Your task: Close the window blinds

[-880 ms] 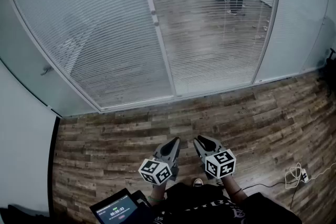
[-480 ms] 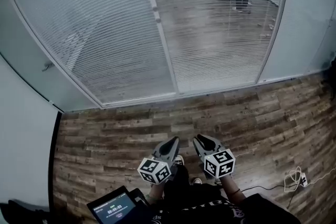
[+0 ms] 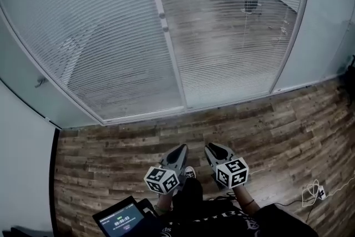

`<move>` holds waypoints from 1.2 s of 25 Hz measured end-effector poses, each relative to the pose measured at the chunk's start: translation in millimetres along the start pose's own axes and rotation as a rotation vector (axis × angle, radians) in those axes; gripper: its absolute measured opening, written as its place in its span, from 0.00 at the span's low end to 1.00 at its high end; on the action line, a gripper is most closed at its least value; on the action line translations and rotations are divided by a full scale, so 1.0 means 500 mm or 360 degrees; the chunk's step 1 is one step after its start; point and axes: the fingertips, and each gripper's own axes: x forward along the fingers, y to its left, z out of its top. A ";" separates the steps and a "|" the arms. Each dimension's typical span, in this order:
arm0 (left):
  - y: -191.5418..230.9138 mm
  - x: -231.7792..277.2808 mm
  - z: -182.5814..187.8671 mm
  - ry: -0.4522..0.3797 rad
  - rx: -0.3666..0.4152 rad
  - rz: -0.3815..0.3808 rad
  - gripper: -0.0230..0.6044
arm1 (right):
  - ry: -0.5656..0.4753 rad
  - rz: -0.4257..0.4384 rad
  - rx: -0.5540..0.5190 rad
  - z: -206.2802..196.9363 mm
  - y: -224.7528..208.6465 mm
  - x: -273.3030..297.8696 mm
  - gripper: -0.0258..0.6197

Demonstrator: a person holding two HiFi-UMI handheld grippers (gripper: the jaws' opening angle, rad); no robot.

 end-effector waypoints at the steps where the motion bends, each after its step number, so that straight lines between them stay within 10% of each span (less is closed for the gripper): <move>1: 0.026 0.013 0.021 -0.0015 0.0004 -0.0011 0.04 | -0.0009 -0.0008 -0.0008 0.018 -0.006 0.030 0.17; 10: 0.259 0.109 0.189 -0.0123 0.0037 -0.0094 0.04 | -0.0076 -0.0068 -0.0025 0.144 -0.011 0.271 0.17; 30: 0.461 0.426 0.220 0.0005 -0.0146 0.0056 0.05 | 0.0058 -0.0030 -0.0002 0.250 -0.252 0.519 0.17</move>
